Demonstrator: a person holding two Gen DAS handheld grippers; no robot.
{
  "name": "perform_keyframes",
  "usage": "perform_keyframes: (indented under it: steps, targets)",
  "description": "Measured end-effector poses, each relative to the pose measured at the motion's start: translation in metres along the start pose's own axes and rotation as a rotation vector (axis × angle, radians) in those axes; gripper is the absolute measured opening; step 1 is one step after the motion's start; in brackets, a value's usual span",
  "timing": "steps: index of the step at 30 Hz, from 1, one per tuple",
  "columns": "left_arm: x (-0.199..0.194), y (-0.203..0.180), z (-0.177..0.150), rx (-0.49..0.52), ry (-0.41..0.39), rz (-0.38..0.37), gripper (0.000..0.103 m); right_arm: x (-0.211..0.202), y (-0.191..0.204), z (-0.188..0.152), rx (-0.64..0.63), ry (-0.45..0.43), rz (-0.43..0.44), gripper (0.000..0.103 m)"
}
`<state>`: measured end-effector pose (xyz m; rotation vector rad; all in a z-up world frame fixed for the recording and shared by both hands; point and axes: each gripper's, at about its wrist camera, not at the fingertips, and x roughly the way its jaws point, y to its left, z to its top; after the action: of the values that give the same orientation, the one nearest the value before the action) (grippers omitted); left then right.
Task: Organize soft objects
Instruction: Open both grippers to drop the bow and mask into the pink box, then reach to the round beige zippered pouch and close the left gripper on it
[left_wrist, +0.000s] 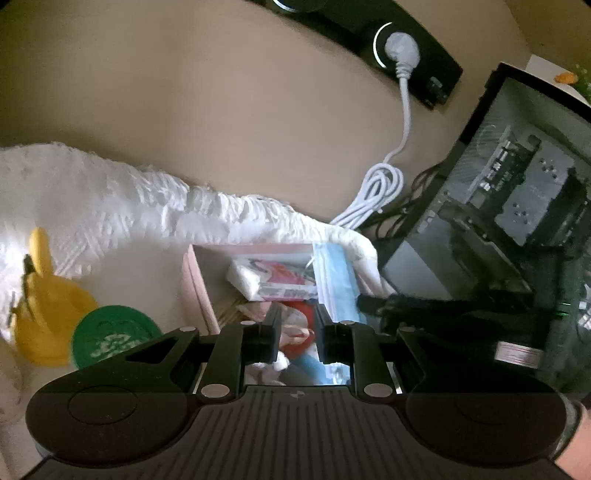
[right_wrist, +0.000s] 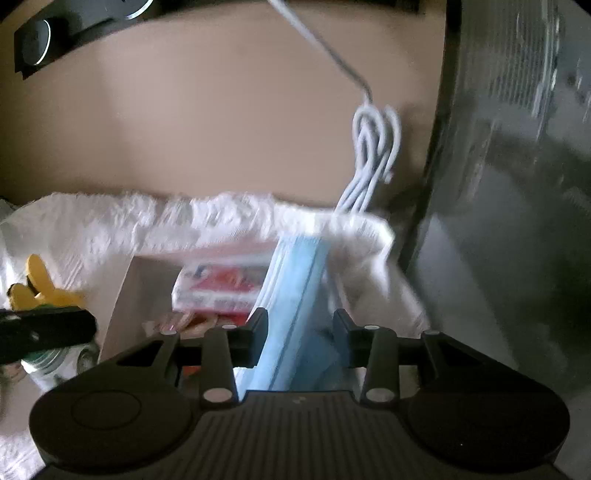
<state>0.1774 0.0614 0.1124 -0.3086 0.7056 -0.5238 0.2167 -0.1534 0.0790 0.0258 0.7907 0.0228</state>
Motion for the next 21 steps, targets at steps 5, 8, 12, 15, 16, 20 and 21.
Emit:
perform_keyframes:
  steps: [5,8,12,15,16,20,21]
  targets:
    - [-0.021,0.009,-0.009,-0.012,-0.027,0.025,0.021,0.016,0.004,-0.018,-0.088,0.103,0.055,0.041]
    - [-0.038,0.017,-0.018,-0.025,-0.035,0.054,0.021,-0.001,0.007,-0.021,-0.111,0.054,0.041,0.042]
    - [-0.071,0.032,-0.036,-0.033,-0.048,0.104,0.021,-0.044,0.006,-0.03,-0.125,-0.077,0.016,0.064]
    - [-0.099,0.046,-0.057,-0.026,-0.047,0.165,0.021,-0.074,0.009,-0.044,-0.15,-0.132,0.024,0.066]
    - [-0.108,0.052,-0.066,-0.021,-0.04,0.191,0.021,-0.082,0.01,-0.049,-0.153,-0.136,0.04,0.066]
    - [-0.141,0.073,-0.1,0.005,-0.007,0.299,0.021,-0.098,0.019,-0.066,-0.147,-0.122,0.097,0.067]
    - [-0.149,0.08,-0.108,0.01,0.002,0.332,0.021,-0.103,0.023,-0.07,-0.146,-0.118,0.11,0.067]
